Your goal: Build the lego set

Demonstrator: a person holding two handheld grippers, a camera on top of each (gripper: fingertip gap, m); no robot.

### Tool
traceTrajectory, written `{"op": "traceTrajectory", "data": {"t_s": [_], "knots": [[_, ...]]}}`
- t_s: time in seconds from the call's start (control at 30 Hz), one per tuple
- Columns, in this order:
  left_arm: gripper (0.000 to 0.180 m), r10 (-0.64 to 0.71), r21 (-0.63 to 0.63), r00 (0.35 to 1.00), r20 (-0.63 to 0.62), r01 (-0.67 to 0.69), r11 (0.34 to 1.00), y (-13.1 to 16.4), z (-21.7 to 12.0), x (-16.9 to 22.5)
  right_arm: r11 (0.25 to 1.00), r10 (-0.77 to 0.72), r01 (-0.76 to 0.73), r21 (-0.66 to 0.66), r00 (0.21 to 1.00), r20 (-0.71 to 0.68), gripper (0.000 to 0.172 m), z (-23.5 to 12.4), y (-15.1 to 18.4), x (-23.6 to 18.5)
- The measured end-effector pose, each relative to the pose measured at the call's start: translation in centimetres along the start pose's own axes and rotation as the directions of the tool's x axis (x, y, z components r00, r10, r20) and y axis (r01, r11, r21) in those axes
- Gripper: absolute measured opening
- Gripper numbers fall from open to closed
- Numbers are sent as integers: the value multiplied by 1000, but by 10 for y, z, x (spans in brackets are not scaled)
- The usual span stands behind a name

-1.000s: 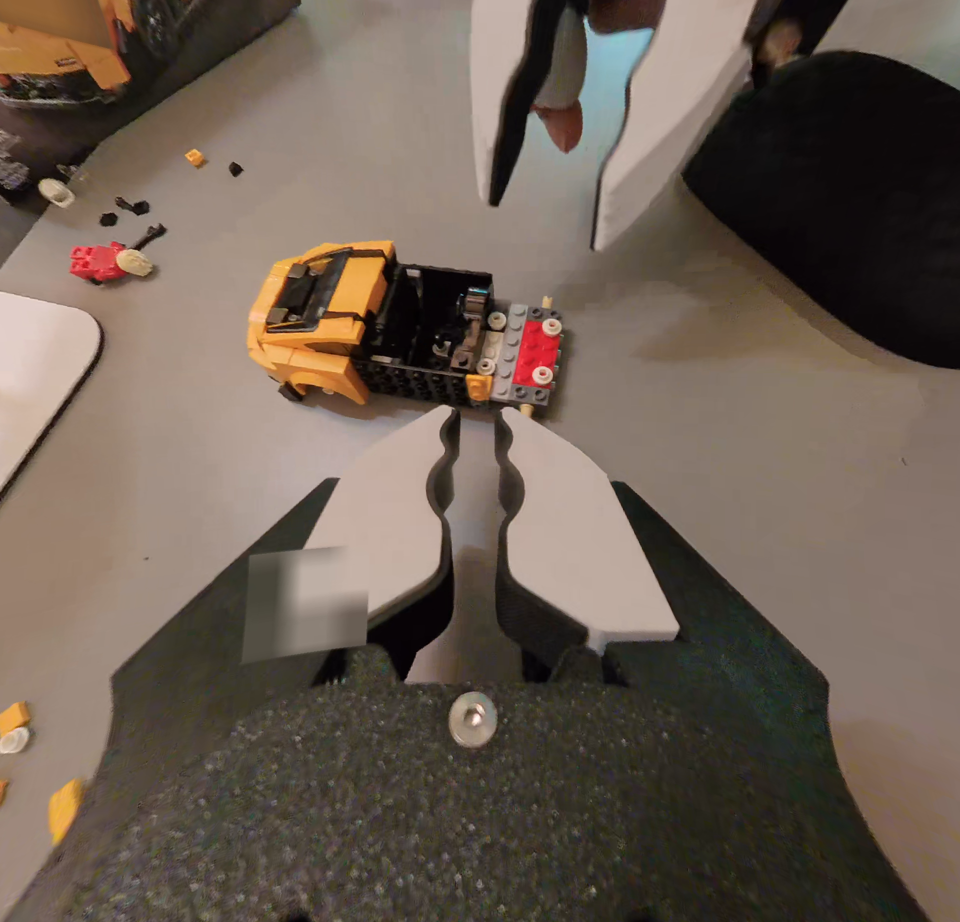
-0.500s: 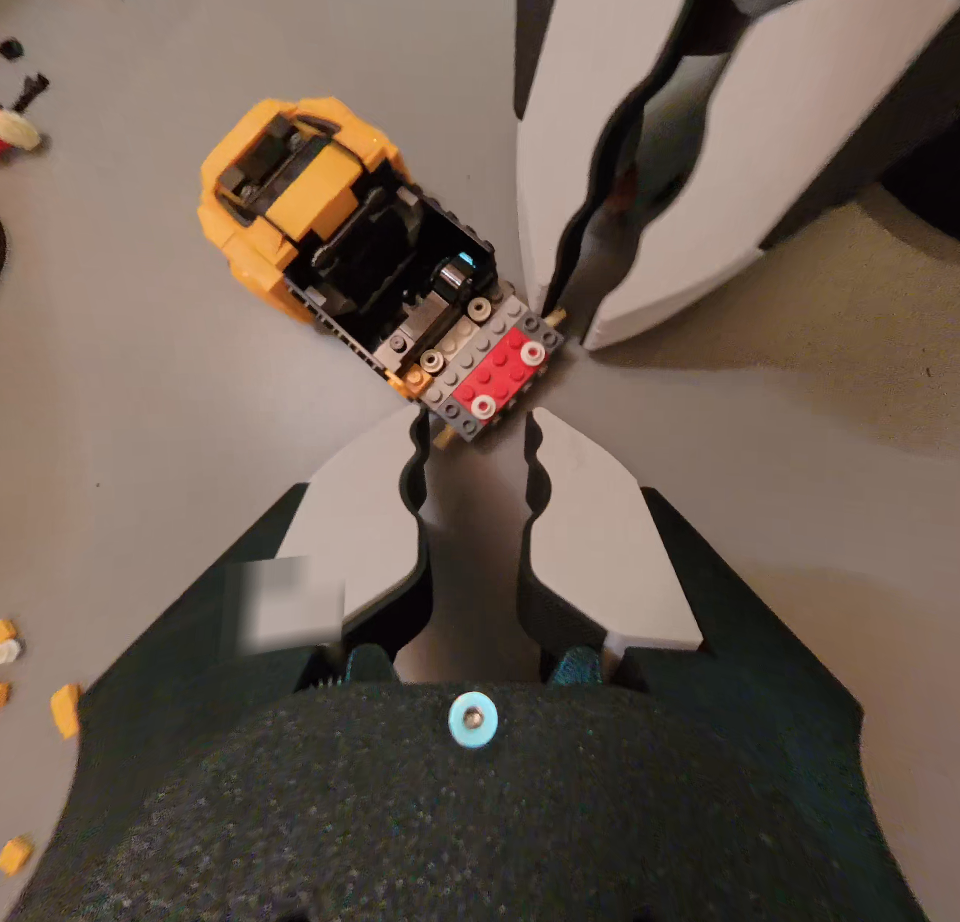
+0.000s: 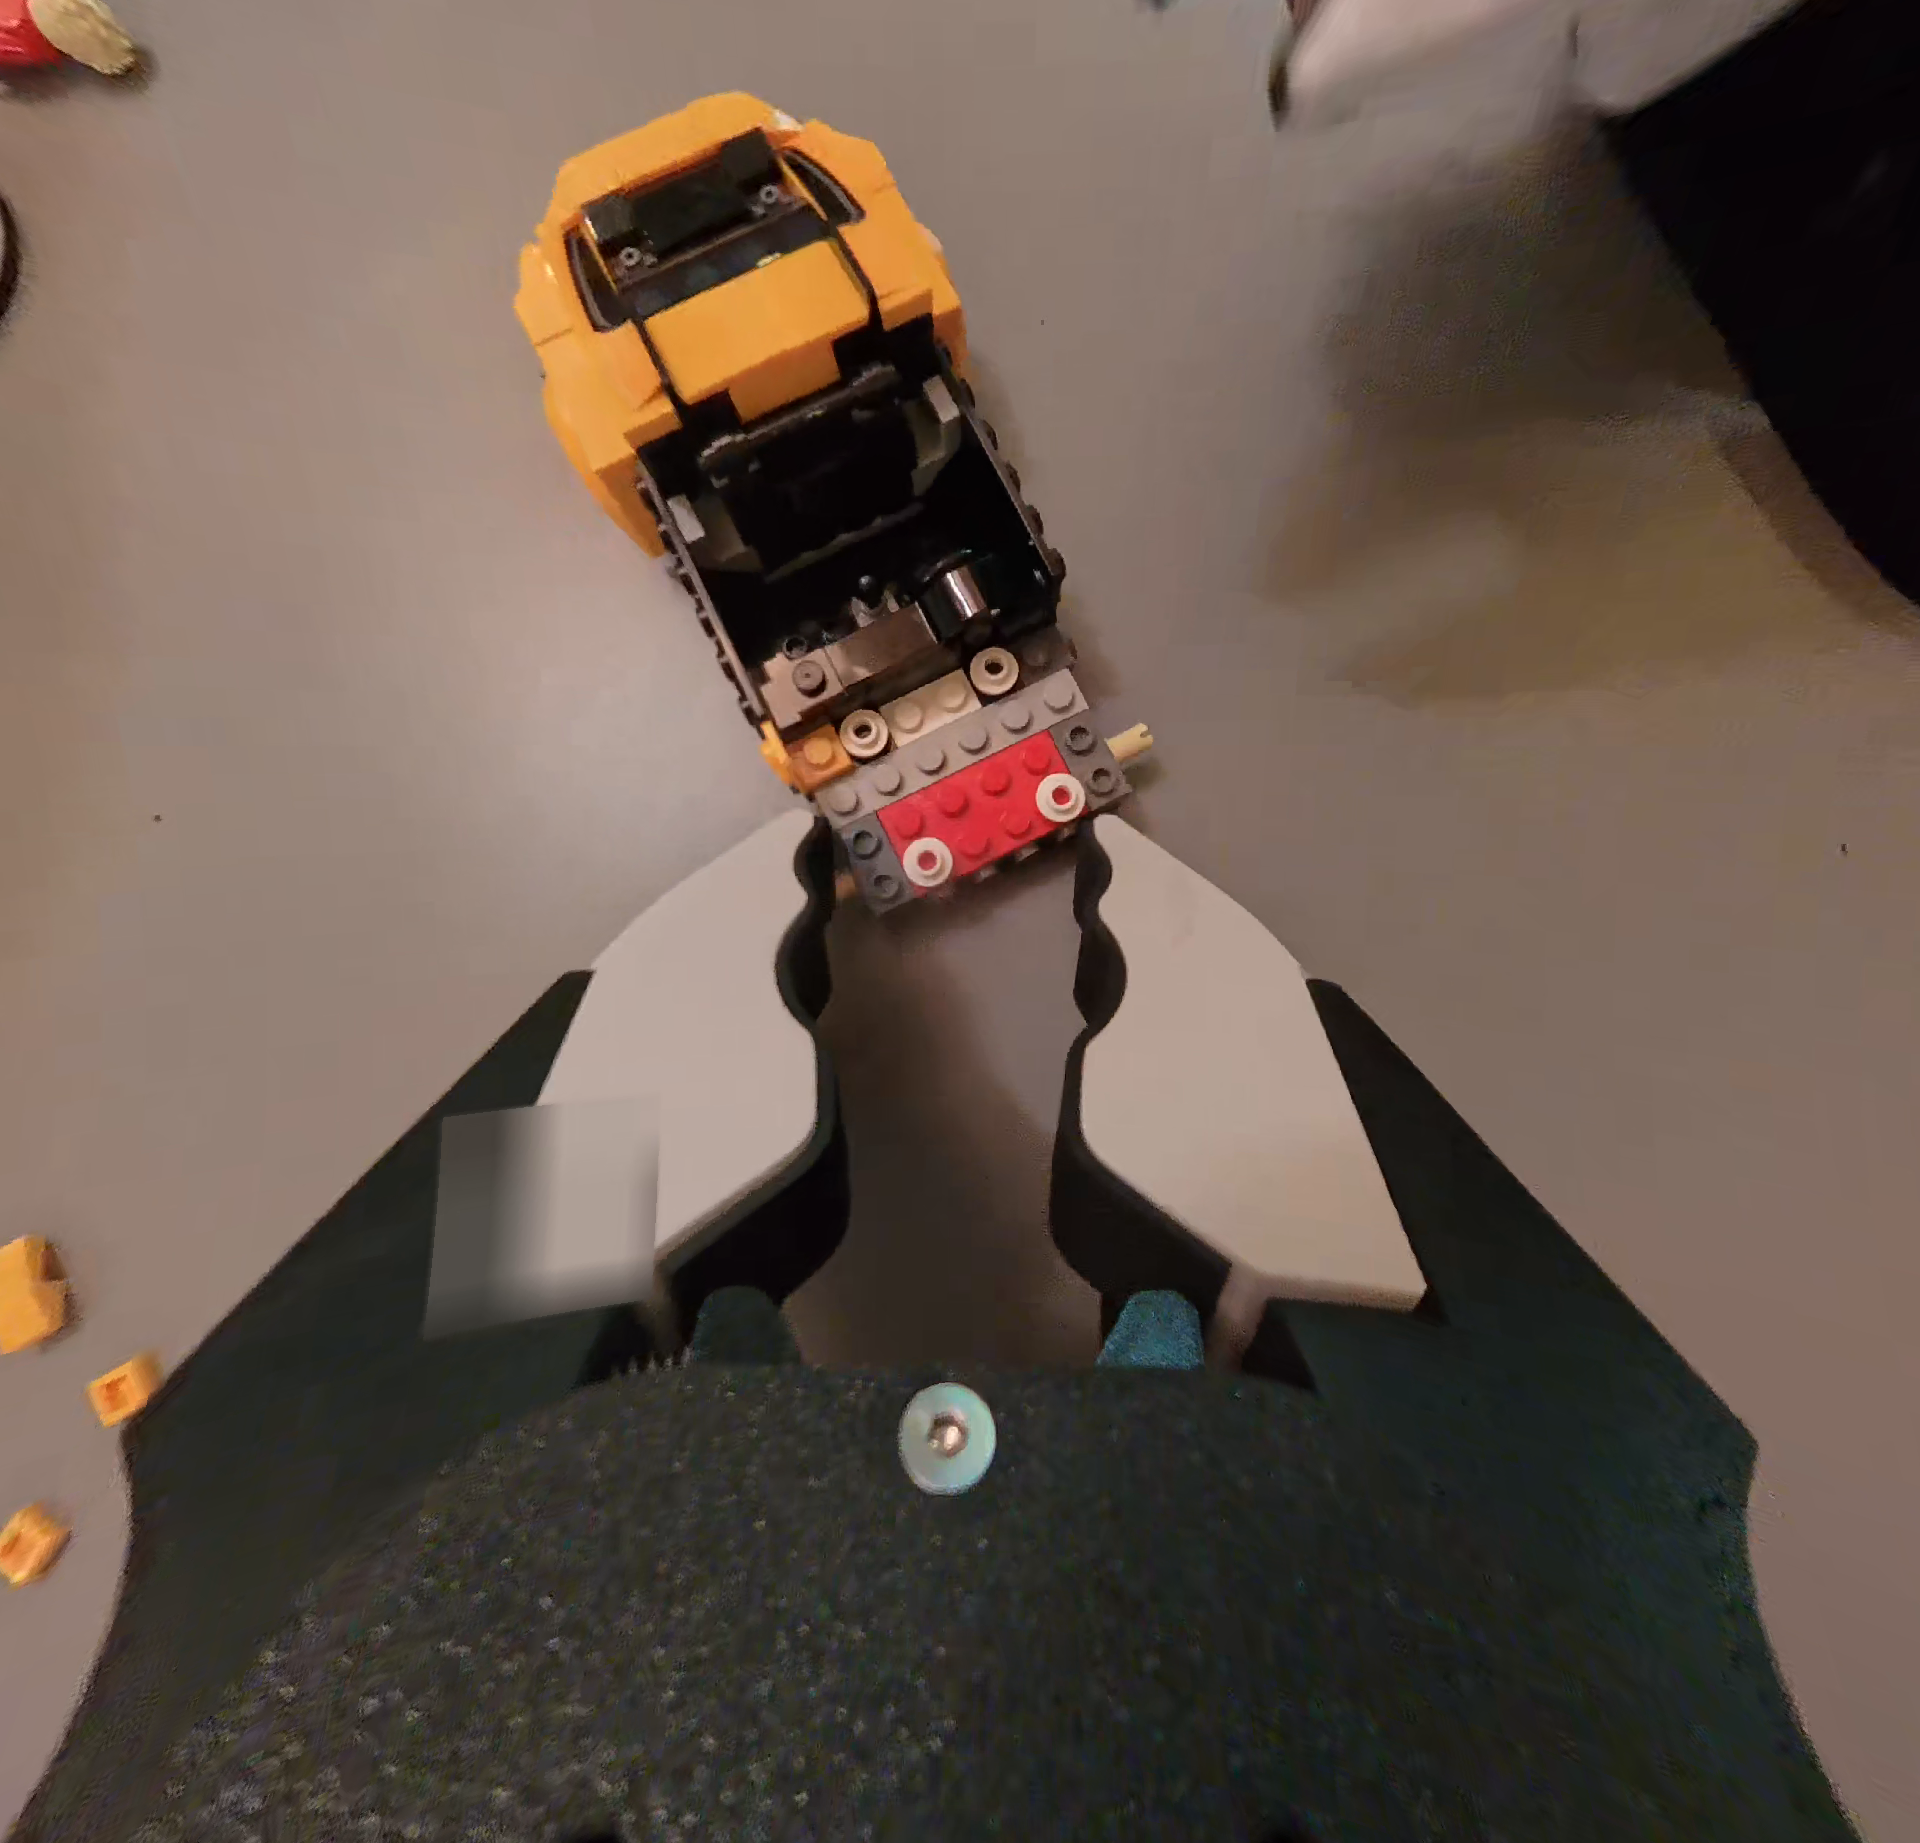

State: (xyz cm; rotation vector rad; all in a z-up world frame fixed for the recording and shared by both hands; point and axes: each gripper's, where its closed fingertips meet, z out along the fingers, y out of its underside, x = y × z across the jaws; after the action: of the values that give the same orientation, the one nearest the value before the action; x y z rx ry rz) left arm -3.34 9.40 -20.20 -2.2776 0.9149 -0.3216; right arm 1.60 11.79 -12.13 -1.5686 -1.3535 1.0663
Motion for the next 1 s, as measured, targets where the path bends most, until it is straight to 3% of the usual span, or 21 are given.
{"op": "traceTrajectory", "data": {"t_s": [0.13, 0.27, 0.33, 0.43, 0.53, 0.7, 0.77, 0.87, 1.0], "knots": [[44, 67, -15, 996, -66, -68, 998, 11, -9, -5, 990, 88, -81, 118, 995, -52, 15, -10, -15, 17], [44, 149, -19, 979, -136, -153, 988, 25, -21, -13, 990, 81, -70, 121, 992, -91, 14, -10, -14, 21], [55, 141, -41, 984, -112, -146, 988, 32, -30, -25, 992, 75, -63, 111, 992, -100, 14, -7, -11, 20], [55, 66, -5, 992, -109, -67, 998, 36, -53, -28, 995, 58, -47, 93, 991, -122, 14, -4, -7, 21], [45, 2, 36, 983, -184, 5, 999, 39, -73, -3, 995, 56, -45, 84, 990, -132, 14, -3, -5, 22], [26, 17, -69, 978, -206, -32, 997, 67, -71, 34, 998, 41, -34, 55, 989, -140, 13, 2, -1, 21], [23, 3, -93, 981, -193, -21, 995, 72, -65, 36, 999, 35, -29, 41, 989, -144, 13, 3, 2, 22], [3, 1, -94, 989, -151, -15, 995, 69, -60, 28, 999, 38, -33, 37, 989, -145, 13, 3, 4, 23], [3, 115, -60, 991, -67, -119, 991, 59, -56, 17, 999, 28, -24, 42, 994, -103, 9, 2, 3, 16]]}}
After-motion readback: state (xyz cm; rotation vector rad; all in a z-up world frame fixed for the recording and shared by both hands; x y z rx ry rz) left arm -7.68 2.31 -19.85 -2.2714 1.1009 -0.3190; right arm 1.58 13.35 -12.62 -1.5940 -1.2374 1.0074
